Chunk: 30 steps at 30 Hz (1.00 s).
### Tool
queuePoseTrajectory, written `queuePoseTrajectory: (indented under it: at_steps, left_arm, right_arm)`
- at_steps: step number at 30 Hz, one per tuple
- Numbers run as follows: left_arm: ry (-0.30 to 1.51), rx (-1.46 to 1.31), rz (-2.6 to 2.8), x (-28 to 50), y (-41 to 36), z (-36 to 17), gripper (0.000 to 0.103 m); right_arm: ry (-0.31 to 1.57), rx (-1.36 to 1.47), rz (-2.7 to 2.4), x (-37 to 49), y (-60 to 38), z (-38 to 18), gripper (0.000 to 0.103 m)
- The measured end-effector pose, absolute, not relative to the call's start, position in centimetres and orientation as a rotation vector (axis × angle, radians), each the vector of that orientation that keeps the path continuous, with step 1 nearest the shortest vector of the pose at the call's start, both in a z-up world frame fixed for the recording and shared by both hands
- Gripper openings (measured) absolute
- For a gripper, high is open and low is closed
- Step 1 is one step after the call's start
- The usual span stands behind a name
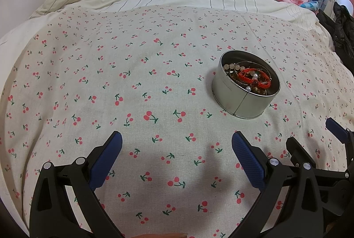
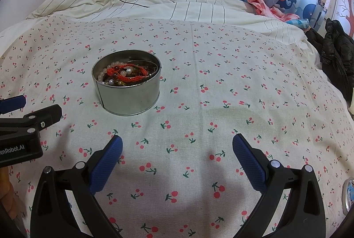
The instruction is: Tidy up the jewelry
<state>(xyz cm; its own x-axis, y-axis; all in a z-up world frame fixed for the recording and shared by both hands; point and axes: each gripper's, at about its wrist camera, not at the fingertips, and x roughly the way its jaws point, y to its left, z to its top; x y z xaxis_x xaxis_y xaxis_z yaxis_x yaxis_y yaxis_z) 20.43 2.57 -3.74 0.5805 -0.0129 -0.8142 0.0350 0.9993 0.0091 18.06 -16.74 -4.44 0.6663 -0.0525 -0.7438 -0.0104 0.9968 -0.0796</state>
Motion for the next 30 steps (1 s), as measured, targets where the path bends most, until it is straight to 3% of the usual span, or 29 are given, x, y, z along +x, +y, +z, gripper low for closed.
queuePoseTrajectory:
  at_steps: [19, 24, 30]
  left_arm:
    - [0.949, 0.024, -0.033, 20.5, 2.6, -3.7, 0.095]
    - [0.819, 0.132, 0.018, 19.0, 2.0, -2.6, 0.094]
    - [0.859, 0.142, -0.012, 19.2, 1.4, -2.8, 0.094]
  right_arm:
    - [0.843, -0.08, -0.024, 18.1, -16.8, -4.4, 0.095]
    - [0.842, -0.081, -0.023, 18.1, -16.8, -4.4, 0.095]
    - [0.842, -0.078, -0.028, 18.2, -16.8, -4.6, 0.095]
